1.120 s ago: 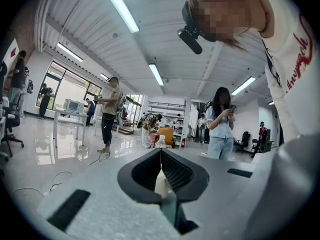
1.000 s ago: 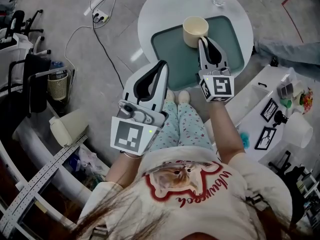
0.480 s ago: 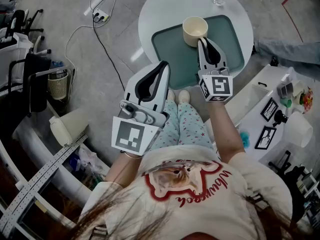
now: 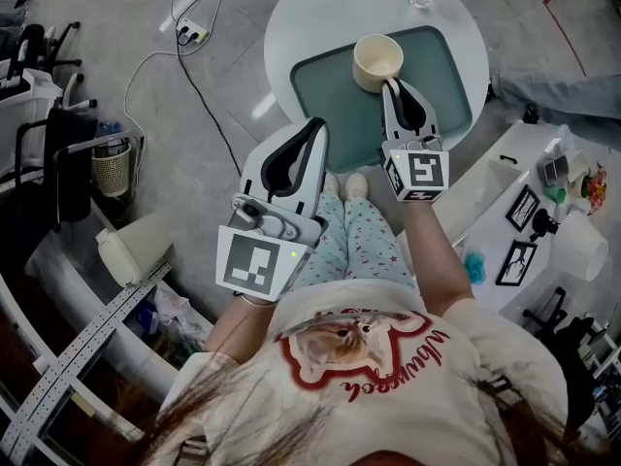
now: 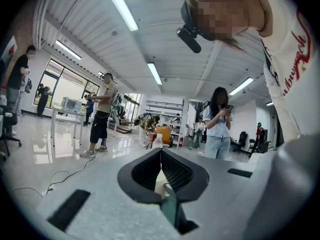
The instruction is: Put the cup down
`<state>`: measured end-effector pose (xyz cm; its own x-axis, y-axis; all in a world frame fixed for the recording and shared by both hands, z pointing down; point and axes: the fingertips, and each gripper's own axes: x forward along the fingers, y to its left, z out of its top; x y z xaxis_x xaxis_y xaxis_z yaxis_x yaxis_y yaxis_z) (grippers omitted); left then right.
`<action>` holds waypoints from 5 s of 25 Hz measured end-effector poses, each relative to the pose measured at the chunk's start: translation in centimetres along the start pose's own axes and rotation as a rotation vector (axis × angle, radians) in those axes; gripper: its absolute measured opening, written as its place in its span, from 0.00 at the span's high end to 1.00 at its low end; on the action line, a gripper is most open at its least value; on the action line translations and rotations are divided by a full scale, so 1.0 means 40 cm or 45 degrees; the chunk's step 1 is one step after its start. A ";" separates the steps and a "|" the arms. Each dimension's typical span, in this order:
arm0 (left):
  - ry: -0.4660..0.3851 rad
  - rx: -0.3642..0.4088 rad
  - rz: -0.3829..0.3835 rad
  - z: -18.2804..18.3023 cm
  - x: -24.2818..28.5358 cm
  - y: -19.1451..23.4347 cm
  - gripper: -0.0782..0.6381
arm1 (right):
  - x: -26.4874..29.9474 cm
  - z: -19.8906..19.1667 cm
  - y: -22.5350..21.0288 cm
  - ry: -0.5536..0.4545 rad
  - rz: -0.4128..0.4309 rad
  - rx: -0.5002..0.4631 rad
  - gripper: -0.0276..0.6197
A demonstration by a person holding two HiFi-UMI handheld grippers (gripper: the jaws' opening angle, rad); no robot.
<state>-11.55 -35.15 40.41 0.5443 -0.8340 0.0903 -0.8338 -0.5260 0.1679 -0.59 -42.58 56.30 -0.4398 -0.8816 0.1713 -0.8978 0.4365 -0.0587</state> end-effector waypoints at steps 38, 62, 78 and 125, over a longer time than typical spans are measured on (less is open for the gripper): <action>-0.021 0.063 0.027 0.033 0.009 0.007 0.87 | 0.011 -0.054 0.010 0.215 -0.023 0.044 0.86; -0.057 0.120 0.018 0.072 0.042 0.011 0.87 | -0.067 0.192 0.026 0.015 0.020 -0.019 0.84; -0.158 0.149 -0.055 0.189 0.069 -0.085 0.87 | -0.149 0.493 0.046 -0.197 0.105 -0.151 0.86; -0.223 0.178 -0.024 0.214 -0.140 -0.184 0.87 | -0.363 0.618 0.219 -0.364 0.271 -0.210 0.91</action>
<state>-9.28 -28.02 30.28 0.5454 -0.8338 -0.0850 -0.8351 -0.5493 0.0296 -2.64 -30.41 28.99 -0.6251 -0.7727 -0.1102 -0.7805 0.6172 0.0996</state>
